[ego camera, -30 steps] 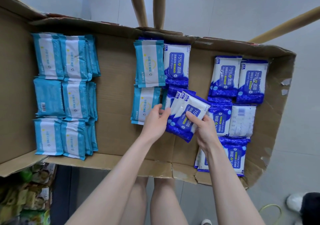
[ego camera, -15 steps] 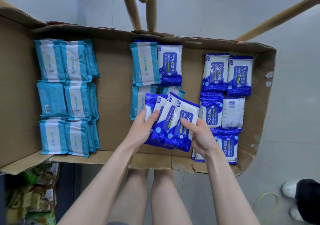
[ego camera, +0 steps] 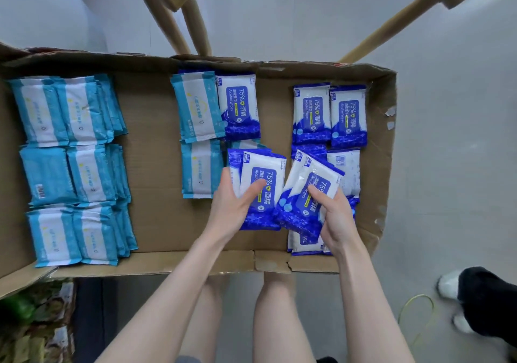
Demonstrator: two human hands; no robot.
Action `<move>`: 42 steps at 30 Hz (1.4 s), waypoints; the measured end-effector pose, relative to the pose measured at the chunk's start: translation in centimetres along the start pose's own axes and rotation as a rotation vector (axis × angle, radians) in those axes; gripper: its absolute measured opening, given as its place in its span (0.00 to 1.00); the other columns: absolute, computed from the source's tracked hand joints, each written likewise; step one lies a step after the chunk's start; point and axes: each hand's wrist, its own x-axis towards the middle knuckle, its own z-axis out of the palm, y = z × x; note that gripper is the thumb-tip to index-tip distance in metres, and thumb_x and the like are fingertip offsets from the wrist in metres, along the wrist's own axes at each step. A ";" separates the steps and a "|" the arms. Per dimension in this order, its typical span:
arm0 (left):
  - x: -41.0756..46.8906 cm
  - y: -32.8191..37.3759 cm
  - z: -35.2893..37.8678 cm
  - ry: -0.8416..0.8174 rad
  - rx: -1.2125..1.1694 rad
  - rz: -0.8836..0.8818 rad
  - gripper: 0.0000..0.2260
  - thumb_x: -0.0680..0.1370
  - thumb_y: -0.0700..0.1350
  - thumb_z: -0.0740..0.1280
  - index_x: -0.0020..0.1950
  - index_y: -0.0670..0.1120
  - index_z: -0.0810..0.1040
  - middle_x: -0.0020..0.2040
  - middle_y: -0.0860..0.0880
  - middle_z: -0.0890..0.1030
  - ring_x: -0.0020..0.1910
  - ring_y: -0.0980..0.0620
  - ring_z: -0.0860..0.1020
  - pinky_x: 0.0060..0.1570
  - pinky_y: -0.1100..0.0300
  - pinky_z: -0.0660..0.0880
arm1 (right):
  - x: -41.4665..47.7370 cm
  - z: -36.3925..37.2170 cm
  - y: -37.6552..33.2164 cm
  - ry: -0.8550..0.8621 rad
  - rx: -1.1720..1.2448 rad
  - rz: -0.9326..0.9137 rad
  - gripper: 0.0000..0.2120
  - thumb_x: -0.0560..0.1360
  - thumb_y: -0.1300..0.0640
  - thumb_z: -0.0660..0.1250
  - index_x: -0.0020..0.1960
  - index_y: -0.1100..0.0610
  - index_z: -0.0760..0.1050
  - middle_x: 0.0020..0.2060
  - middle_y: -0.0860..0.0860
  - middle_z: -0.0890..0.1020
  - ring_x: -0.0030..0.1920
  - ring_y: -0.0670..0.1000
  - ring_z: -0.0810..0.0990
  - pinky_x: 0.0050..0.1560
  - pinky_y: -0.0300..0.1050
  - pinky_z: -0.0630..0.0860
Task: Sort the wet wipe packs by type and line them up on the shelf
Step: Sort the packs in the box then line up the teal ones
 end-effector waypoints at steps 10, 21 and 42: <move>4.5 2.4 11.3 0.105 0.008 0.027 0.14 0.77 0.46 0.67 0.58 0.49 0.66 0.50 0.58 0.78 0.47 0.64 0.77 0.39 0.70 0.74 | 6.1 -6.8 -8.1 0.070 -0.390 -0.213 0.15 0.78 0.60 0.64 0.60 0.52 0.62 0.53 0.49 0.79 0.48 0.47 0.82 0.41 0.43 0.80; 13.6 5.3 17.8 0.276 0.261 0.035 0.18 0.78 0.51 0.64 0.65 0.48 0.65 0.64 0.48 0.71 0.61 0.53 0.71 0.61 0.52 0.71 | 15.5 -6.1 -13.2 -0.021 -0.773 -0.459 0.19 0.78 0.55 0.64 0.66 0.51 0.62 0.58 0.46 0.74 0.55 0.42 0.77 0.50 0.40 0.79; 8.6 6.1 14.4 0.150 0.580 0.135 0.18 0.80 0.51 0.61 0.68 0.47 0.69 0.65 0.50 0.74 0.60 0.59 0.71 0.52 0.63 0.68 | 12.4 -6.6 -13.1 0.007 -1.280 -0.655 0.24 0.78 0.49 0.62 0.71 0.54 0.63 0.73 0.51 0.63 0.70 0.49 0.63 0.64 0.51 0.72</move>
